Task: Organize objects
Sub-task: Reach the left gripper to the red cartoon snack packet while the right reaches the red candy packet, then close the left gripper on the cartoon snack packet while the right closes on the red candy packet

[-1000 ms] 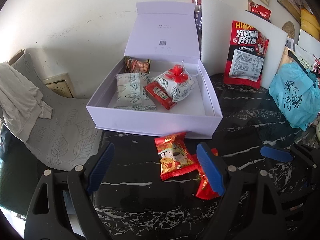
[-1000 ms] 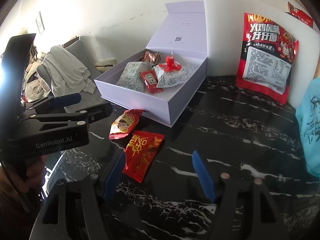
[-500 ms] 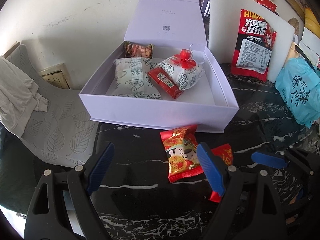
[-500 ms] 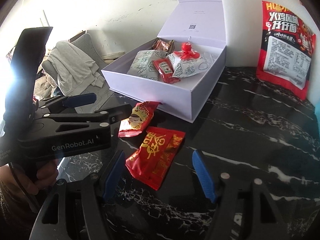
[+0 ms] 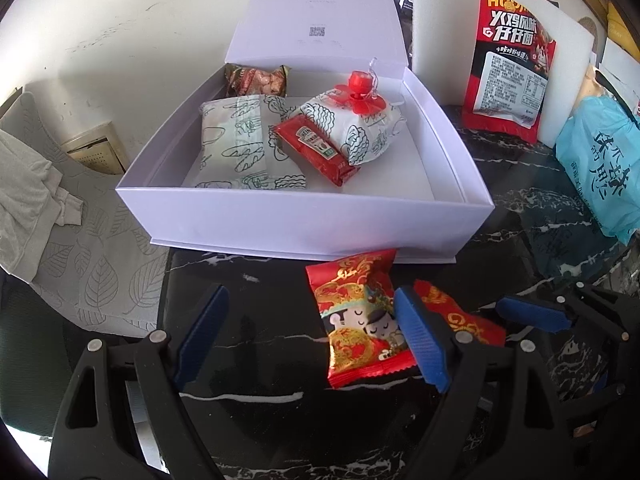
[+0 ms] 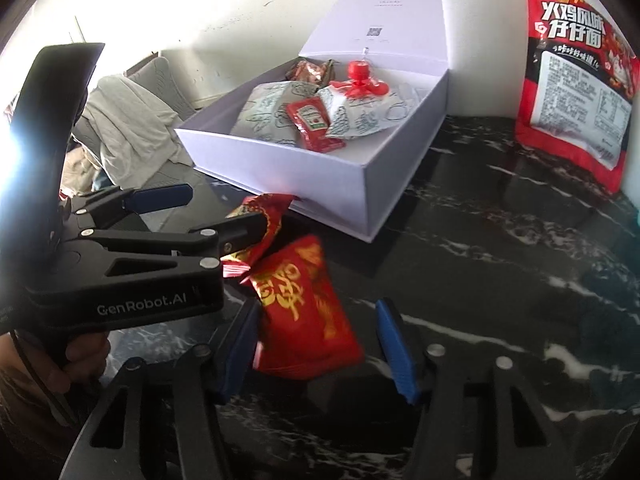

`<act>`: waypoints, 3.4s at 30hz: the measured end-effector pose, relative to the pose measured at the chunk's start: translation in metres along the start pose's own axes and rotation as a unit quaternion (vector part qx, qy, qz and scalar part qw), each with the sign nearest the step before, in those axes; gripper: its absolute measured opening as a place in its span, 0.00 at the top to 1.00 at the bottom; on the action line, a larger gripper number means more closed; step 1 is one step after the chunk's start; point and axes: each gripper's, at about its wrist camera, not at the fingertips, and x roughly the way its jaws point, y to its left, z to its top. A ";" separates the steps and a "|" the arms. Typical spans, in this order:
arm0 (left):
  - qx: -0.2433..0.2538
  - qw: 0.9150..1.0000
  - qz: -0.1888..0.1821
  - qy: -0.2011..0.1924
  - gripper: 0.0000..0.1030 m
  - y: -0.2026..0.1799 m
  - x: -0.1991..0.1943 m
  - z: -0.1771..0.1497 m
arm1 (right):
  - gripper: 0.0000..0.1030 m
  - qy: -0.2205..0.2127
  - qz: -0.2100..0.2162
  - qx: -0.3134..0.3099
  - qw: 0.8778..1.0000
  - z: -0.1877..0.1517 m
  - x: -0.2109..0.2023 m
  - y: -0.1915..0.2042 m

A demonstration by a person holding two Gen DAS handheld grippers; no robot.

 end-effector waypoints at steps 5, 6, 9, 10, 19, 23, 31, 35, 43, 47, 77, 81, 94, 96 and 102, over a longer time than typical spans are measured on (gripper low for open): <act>-0.011 1.000 0.001 0.006 0.19 0.001 0.007 0.002 | 0.51 -0.004 -0.001 0.002 1.000 -0.001 -0.002 -0.007; -0.012 1.000 -0.002 0.006 0.19 0.001 0.007 0.002 | 0.51 -0.004 -0.001 0.001 1.000 -0.001 -0.003 -0.007; -0.017 1.000 -0.012 0.017 0.20 -0.001 0.010 0.000 | 0.51 -0.003 -0.003 0.003 1.000 -0.002 -0.005 -0.009; -0.019 1.000 -0.016 0.019 0.21 -0.001 0.011 0.000 | 0.51 -0.002 -0.006 0.004 1.000 -0.003 -0.005 -0.010; -0.025 0.999 -0.031 0.011 0.46 -0.006 0.010 -0.001 | 0.51 0.002 -0.041 0.013 0.999 -0.014 -0.018 -0.023; -0.013 0.999 -0.036 0.012 0.52 -0.017 0.007 -0.003 | 0.51 0.001 -0.052 0.019 0.998 -0.022 -0.026 -0.028; 0.013 0.998 -0.050 0.018 0.54 -0.035 0.001 -0.011 | 0.51 0.003 -0.058 0.022 0.998 -0.034 -0.036 -0.028; 0.037 0.996 -0.073 0.029 0.54 -0.042 -0.006 -0.018 | 0.51 0.009 -0.051 0.023 0.998 -0.039 -0.041 -0.023; 0.039 0.996 -0.074 0.024 0.53 -0.037 -0.020 -0.024 | 0.43 0.013 -0.045 0.017 0.999 -0.048 -0.043 -0.016; 0.031 0.997 -0.066 0.007 0.39 -0.033 -0.024 -0.019 | 0.39 0.003 -0.039 0.021 0.999 -0.046 -0.045 -0.015; -0.004 0.998 -0.057 0.023 0.64 -0.027 0.001 -0.006 | 0.42 -0.009 -0.024 -0.005 1.000 -0.040 -0.034 -0.016; -0.012 0.998 -0.059 0.026 0.69 -0.025 0.000 -0.008 | 0.60 -0.008 -0.031 -0.002 0.999 -0.040 -0.035 -0.019; 0.002 0.999 -0.052 0.012 0.76 -0.028 -0.024 -0.013 | 0.74 -0.015 -0.029 -0.004 0.999 -0.044 -0.051 -0.018; 0.003 0.998 -0.055 0.014 0.76 -0.029 -0.026 -0.015 | 0.74 -0.016 -0.028 -0.005 0.999 -0.045 -0.053 -0.017; 0.005 0.998 -0.060 0.010 0.76 -0.032 -0.037 -0.022 | 0.74 -0.022 -0.030 -0.001 0.999 -0.048 -0.062 -0.018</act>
